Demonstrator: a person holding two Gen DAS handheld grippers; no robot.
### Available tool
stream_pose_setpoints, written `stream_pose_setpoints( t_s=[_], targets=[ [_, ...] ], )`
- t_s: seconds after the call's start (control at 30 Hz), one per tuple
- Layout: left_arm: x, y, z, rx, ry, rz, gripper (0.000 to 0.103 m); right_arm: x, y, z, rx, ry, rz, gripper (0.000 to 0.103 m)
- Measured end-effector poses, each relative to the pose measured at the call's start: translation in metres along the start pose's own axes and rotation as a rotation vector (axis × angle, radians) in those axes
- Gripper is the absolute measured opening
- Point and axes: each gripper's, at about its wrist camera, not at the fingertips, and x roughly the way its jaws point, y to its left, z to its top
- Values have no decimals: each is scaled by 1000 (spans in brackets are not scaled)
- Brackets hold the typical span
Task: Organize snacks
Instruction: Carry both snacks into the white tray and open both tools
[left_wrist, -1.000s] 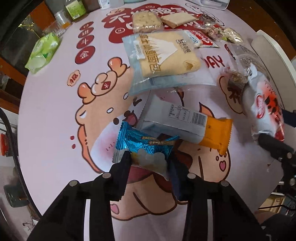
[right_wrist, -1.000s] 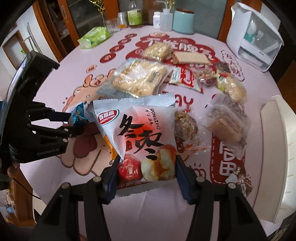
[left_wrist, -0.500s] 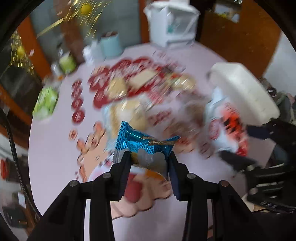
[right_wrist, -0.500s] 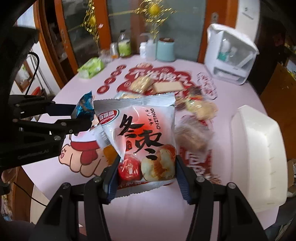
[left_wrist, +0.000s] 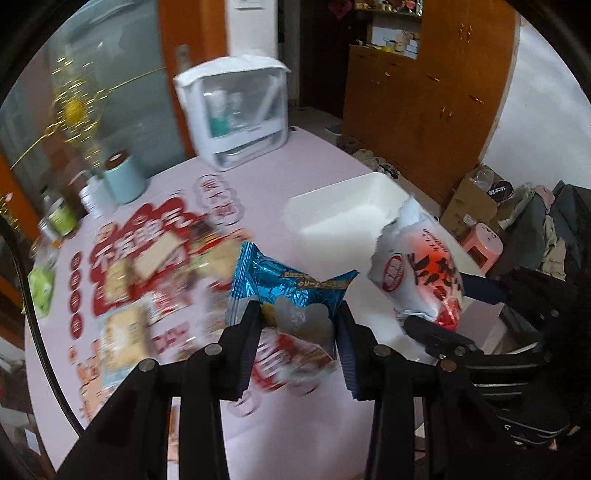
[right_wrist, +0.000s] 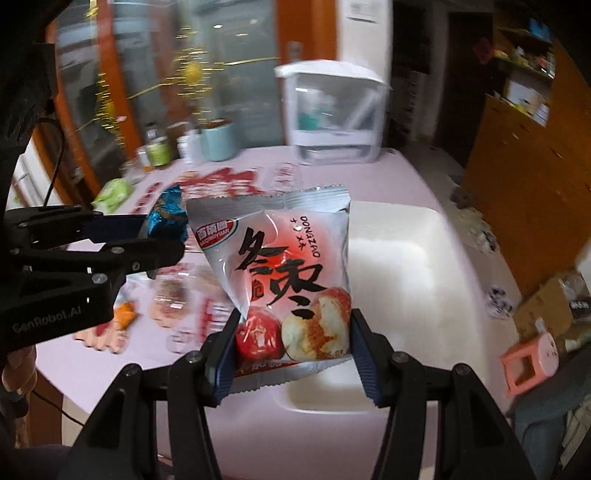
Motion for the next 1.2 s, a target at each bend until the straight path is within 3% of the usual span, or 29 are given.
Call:
stream_pose_setpoints(
  t_s=[0.13, 0.27, 0.43, 0.53, 0.6, 0.63, 0.73, 0.8, 0.97, 1.2],
  targets=[
    [47, -48, 24, 8, 62, -11, 38, 14, -54, -6, 27, 33, -76, 56],
    [92, -87, 43, 37, 132, 9, 38, 28, -95, -9, 80, 60, -85, 56],
    [128, -104, 57, 25, 180, 50, 40, 49, -121, -15, 118, 98, -69, 58],
    [142, -110, 63, 6, 194, 73, 60, 61, -132, -18, 132, 119, -47, 59],
    [143, -109, 63, -4, 189, 71, 88, 70, -136, -21, 142, 138, -29, 60],
    [144, -108, 62, -14, 188, 65, 90, 75, -139, -22, 152, 155, -14, 60],
    [146, -101, 60, -43, 203, 73, 91, 79, -140, -26, 178, 156, 15, 74],
    [145, -96, 57, -51, 211, 93, 99, 76, -135, -27, 156, 132, 9, 94],
    [135, -83, 48, -96, 212, 105, 101, 73, -118, -22, 75, 104, 12, 95],
    [109, -78, 37, -123, 189, 134, 102, 66, -109, -20, 73, 114, 67, 95]
  ],
)
